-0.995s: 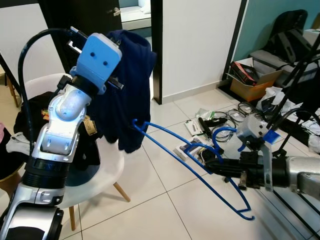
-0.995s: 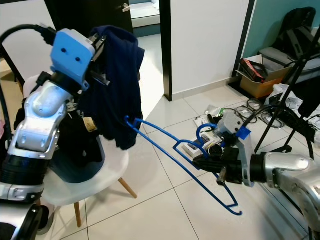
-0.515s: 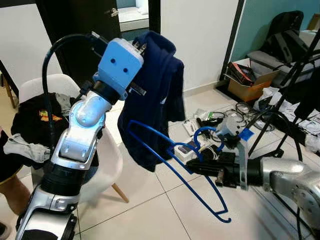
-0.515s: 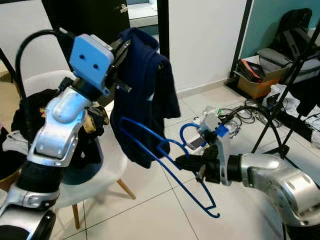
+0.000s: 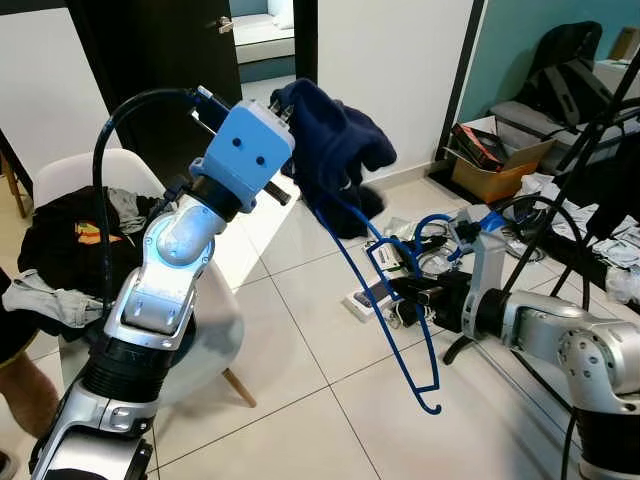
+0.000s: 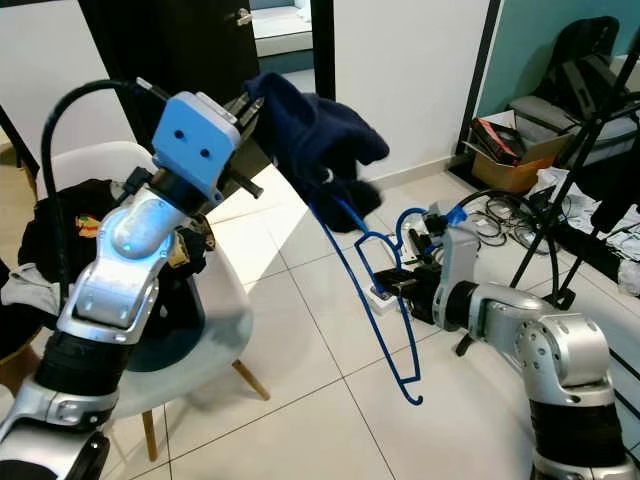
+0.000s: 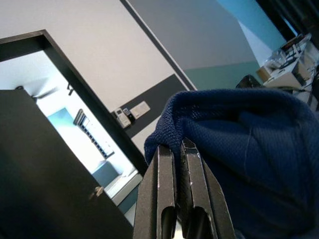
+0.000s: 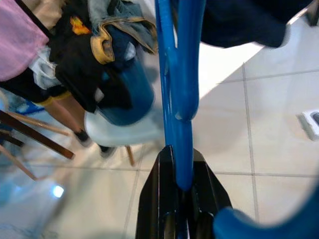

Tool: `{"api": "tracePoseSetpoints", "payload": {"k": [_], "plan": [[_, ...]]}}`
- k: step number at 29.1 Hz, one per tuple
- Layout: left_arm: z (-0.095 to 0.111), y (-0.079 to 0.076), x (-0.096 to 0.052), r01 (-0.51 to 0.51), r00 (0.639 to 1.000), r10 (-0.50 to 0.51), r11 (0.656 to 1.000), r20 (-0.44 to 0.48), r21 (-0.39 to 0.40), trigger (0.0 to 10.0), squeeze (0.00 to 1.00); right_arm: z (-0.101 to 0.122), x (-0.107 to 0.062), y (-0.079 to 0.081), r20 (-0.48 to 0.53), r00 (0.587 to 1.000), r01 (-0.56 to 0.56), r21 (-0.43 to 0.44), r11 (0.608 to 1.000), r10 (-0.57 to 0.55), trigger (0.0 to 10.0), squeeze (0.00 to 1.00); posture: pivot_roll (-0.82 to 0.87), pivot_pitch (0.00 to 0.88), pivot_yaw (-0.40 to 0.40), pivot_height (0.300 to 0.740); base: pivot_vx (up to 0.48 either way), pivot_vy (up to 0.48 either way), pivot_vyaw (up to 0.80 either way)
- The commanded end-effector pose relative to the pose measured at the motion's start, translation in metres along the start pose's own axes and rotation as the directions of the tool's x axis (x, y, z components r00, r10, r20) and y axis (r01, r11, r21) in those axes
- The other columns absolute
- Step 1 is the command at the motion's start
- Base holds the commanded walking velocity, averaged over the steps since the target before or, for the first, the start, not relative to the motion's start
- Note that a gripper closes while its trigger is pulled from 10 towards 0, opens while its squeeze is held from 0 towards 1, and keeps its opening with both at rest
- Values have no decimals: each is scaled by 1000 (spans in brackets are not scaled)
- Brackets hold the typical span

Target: Hang hanger

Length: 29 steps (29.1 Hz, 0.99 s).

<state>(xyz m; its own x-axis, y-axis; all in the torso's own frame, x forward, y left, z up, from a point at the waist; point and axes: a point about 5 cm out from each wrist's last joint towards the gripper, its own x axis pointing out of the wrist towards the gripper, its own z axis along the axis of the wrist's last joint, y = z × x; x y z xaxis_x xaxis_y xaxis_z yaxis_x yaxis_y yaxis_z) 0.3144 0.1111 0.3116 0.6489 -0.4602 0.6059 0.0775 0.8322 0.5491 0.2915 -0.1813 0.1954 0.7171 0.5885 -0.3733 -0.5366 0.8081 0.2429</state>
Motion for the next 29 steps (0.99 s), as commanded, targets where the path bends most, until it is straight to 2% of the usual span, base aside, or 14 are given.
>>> {"api": "tracePoseSetpoints", "payload": {"k": [1,11,15,16,17,18,20,23,28,29], "plan": [[7,0,0,-4,1000,4,1000,30,6,10000,0,-3,2,0,-28,999,16,-5,1000,-16,10000,0,-58,0,13,740,0,0,0],[9,-3,0,1,999,0,1000,36,-6,10000,0,-4,4,1,-42,999,23,-22,1000,-24,10000,0,-58,0,13,740,0,0,0],[6,-2,2,-40,999,40,999,0,-9,10000,0,4,7,4,11,999,47,-49,998,-46,10000,0,-65,0,16,740,0,0,0],[3,0,3,-70,997,70,998,-25,4,10000,0,11,10,13,43,999,0,-42,999,2,10000,0,-61,0,16,740,0,0,0],[3,0,3,-70,997,70,998,-25,4,10000,0,11,10,13,43,999,0,-42,999,2,10000,0,-61,0,16,740,0,0,0],[0,1,3,-89,995,90,996,-45,12,10000,0,16,11,21,64,997,-41,-51,998,44,10000,0,-59,0,15,740,0,0,0],[-2,2,3,-101,993,102,995,-59,18,10000,0,20,11,27,77,994,-71,-59,996,75,10000,0,-60,0,14,740,0,0,0],[-4,3,3,-108,991,109,994,-72,22,10000,0,23,10,30,87,992,-83,-68,994,89,10000,0,-60,0,14,740,0,0,0],[-11,6,0,-135,983,139,990,-118,37,10000,0,31,7,27,115,992,-41,-75,996,49,10000,0,-61,2,16,740,0,0,0],[-13,7,0,-142,981,146,989,-131,39,10000,0,31,5,27,95,995,-31,-114,993,42,10000,0,-63,3,18,740,0,0,0]]}}
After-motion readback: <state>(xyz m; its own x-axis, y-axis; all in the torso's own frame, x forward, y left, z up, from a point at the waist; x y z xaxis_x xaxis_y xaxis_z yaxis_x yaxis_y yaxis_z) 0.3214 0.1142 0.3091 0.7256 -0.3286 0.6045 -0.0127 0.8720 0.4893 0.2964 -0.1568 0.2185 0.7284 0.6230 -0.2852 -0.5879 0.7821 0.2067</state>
